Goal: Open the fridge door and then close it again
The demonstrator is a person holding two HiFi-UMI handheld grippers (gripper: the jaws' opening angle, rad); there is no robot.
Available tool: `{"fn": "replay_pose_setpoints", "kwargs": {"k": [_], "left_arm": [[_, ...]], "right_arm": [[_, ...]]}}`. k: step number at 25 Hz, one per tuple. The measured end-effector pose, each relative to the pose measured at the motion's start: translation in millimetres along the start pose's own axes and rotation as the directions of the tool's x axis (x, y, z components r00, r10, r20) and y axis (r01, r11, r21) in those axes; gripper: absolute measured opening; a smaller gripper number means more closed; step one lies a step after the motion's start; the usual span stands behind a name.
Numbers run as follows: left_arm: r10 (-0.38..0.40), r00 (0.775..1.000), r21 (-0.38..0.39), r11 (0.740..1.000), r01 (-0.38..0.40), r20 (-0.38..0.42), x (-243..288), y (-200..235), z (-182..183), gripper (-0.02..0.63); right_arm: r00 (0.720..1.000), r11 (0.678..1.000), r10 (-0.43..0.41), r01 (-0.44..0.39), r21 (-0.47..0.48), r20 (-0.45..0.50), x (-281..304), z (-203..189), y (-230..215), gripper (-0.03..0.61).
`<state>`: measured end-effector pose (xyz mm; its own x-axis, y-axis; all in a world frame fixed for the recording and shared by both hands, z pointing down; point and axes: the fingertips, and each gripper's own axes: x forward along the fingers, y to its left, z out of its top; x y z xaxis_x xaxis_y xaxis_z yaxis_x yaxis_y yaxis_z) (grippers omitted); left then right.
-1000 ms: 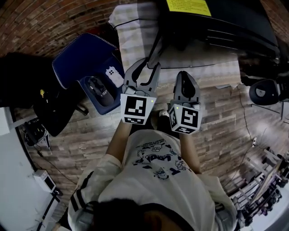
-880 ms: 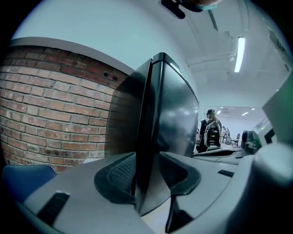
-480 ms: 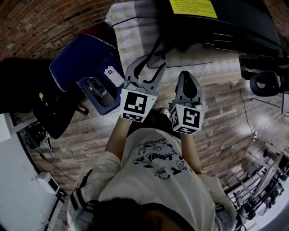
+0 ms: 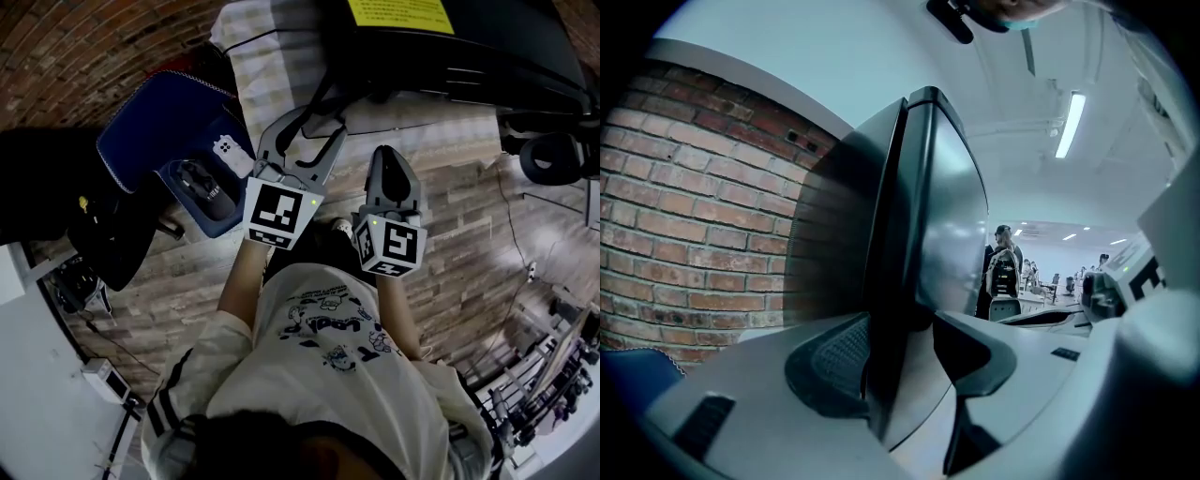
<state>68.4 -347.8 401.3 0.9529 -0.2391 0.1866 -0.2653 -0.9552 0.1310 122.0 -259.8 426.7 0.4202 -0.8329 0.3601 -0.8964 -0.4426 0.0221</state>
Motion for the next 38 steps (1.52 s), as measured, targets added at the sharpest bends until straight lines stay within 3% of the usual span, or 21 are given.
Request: {"fn": "replay_pose_setpoints", "kwargs": {"k": [9, 16, 25, 38], "left_arm": [[-0.037, 0.999, 0.077, 0.996, 0.039, -0.029, 5, -3, -2, 0.21], [-0.028, 0.999, 0.041, 0.999, 0.029, -0.036, 6, 0, -2, 0.212], [-0.041, 0.998, 0.047, 0.998, 0.043, -0.042, 4, -1, -3, 0.199], [-0.001, 0.999, 0.049, 0.999, 0.003, -0.042, 1, -6, -4, 0.201]], "right_arm": [[1.0, 1.0, -0.018, 0.018, 0.0, -0.009, -1, -4, -7, 0.041], [1.0, 1.0, -0.021, 0.021, -0.001, -0.023, -2, -11, -6, 0.041], [0.999, 1.0, -0.025, 0.025, 0.01, -0.021, -9, -18, -8, 0.041], [1.0, 0.999, -0.018, 0.018, 0.034, 0.015, -31, -15, -21, 0.041]]}}
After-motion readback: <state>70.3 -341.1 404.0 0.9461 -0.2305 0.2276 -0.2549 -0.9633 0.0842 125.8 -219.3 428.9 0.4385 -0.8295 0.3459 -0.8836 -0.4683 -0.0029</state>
